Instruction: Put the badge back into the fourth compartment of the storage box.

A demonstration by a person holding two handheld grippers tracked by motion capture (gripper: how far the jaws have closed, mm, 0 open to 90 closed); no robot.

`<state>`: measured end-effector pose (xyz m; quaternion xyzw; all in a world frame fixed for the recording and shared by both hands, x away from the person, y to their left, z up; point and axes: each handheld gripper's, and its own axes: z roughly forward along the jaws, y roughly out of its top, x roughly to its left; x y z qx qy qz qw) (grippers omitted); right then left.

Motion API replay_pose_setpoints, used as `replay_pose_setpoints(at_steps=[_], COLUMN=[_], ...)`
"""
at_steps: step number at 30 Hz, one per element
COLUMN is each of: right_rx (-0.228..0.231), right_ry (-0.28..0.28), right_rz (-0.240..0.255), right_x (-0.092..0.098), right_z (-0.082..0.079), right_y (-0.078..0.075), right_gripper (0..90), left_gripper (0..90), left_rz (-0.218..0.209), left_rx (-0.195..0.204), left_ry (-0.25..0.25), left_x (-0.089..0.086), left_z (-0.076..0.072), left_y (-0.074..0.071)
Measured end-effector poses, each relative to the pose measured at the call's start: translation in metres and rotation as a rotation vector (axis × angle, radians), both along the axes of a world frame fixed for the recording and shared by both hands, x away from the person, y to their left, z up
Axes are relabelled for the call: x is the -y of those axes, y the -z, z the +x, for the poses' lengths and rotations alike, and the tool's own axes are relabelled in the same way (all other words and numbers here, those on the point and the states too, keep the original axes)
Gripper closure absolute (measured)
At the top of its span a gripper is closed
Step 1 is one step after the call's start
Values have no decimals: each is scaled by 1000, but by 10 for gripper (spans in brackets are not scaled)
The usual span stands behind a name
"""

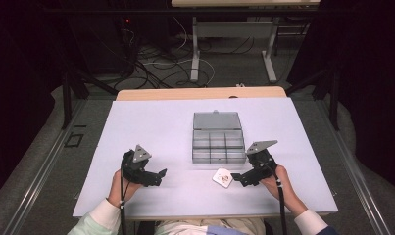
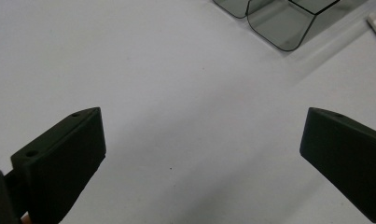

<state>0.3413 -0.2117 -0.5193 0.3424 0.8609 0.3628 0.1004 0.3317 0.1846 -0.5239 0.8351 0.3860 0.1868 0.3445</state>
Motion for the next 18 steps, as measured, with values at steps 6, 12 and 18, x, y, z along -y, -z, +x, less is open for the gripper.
replay_pose_setpoints(at_steps=[6, 12, 18], right_rx=[-4, 10, 14], right_ry=[-36, -43, -57], right_rz=[-24, -21, -19], right_x=[-8, -10, -14], right_z=[-3, -4, -5], right_y=[2, 5, 5], right_gripper=[3, 0, 1], left_gripper=[2, 2, 6], left_rz=[-6, 1, -4], left_rx=[-8, -8, -4], left_ry=[-3, 6, 5], left_x=[-2, -1, 0], left_z=[2, 2, 3], left_y=[1, 1, 1])
